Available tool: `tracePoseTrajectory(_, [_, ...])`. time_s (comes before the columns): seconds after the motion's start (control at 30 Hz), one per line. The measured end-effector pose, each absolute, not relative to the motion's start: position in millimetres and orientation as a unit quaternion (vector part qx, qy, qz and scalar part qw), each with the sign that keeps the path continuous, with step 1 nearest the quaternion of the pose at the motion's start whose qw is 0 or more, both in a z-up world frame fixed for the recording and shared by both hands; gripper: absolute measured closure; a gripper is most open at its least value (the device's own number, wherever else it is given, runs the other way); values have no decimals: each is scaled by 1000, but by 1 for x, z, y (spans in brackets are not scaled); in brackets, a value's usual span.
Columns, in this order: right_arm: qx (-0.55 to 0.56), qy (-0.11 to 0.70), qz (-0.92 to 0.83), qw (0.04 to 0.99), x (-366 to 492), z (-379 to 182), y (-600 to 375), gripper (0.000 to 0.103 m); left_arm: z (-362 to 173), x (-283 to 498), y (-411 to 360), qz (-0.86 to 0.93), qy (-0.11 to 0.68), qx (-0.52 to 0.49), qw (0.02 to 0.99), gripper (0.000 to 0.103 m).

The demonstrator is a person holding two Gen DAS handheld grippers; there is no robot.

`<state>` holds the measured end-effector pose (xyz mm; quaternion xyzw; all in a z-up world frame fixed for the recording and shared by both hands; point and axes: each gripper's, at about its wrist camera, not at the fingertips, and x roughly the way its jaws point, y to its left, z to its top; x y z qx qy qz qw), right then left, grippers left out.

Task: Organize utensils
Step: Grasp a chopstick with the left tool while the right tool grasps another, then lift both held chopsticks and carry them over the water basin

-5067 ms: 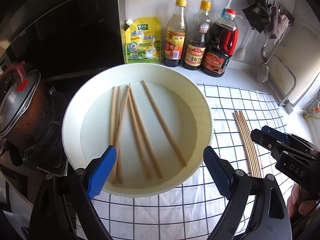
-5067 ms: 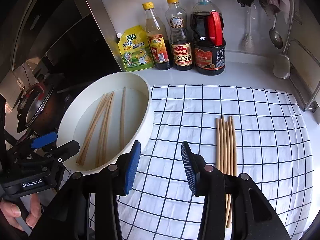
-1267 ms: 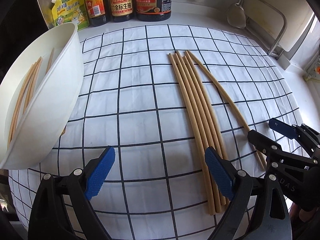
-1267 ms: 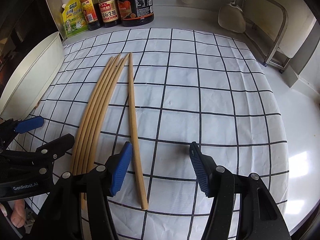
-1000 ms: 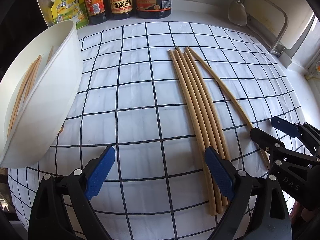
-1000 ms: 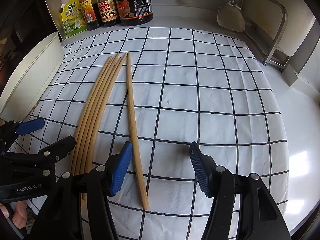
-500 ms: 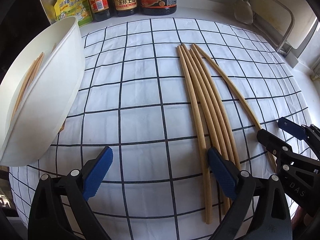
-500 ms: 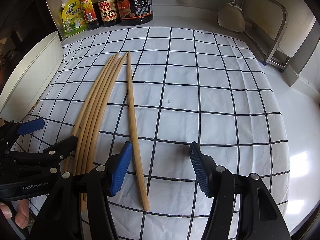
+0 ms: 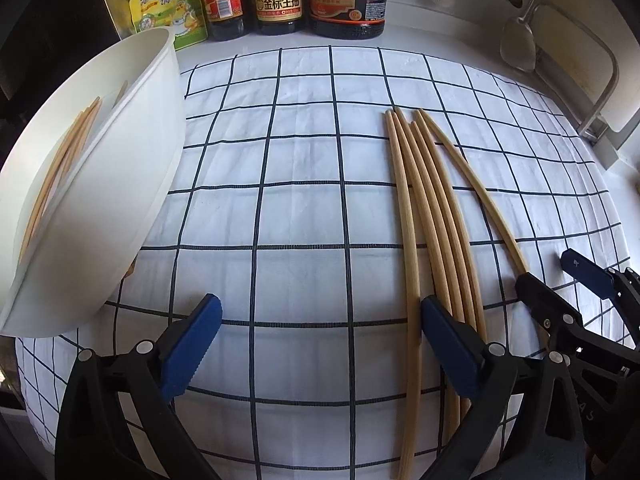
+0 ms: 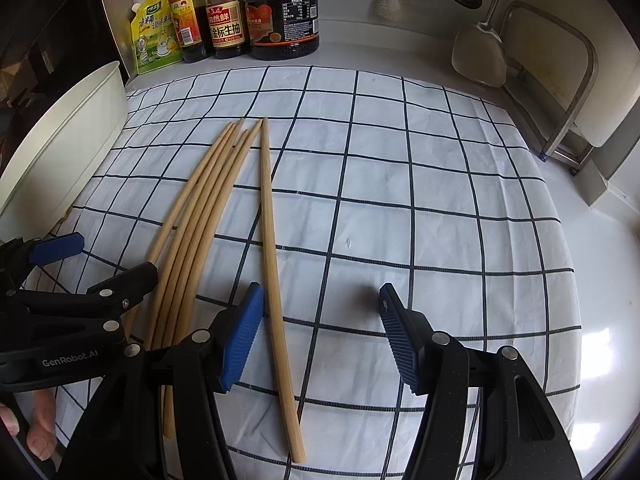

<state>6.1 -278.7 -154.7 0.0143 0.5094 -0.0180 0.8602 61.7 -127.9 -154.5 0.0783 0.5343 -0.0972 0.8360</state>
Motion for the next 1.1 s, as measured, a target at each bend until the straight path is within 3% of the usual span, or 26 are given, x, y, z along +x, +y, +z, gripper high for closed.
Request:
tracePoseTrajectory(0.23, [5, 498, -3, 867, 9, -156, -277, 46, -155, 68, -126, -76, 529, 64, 843, 6])
tracePoseTrajectory(0.37, [1, 496, 4, 868, 7, -155, -273, 53, -153, 59, -128, -84, 517, 70, 849, 14])
tracePoseTrajectory(0.43, [-3, 497, 11, 868, 6, -154, -269, 59, -151, 55, -132, -95, 514, 75, 849, 25])
tracePoseTrajectory(0.53, [-8, 495, 19, 868, 5, -154, -266, 67, -146, 48, -143, -118, 509, 89, 848, 51])
tracePoseTrajectory(0.6, [-9, 495, 23, 868, 4, -153, -264, 76, -144, 44, -149, -130, 506, 97, 847, 78])
tracePoseTrajectory(0.63, [-12, 496, 24, 868, 3, -152, -263, 89, -143, 42, -151, -135, 507, 101, 845, 83])
tracePoseTrajectory(0.67, [-14, 497, 22, 867, 3, -152, -263, 96, -143, 42, -154, -141, 509, 105, 843, 93])
tracePoseTrajectory(1.1, [59, 488, 24, 871, -22, -120, -270, 96, -105, 34, -129, -167, 506, 85, 842, 96])
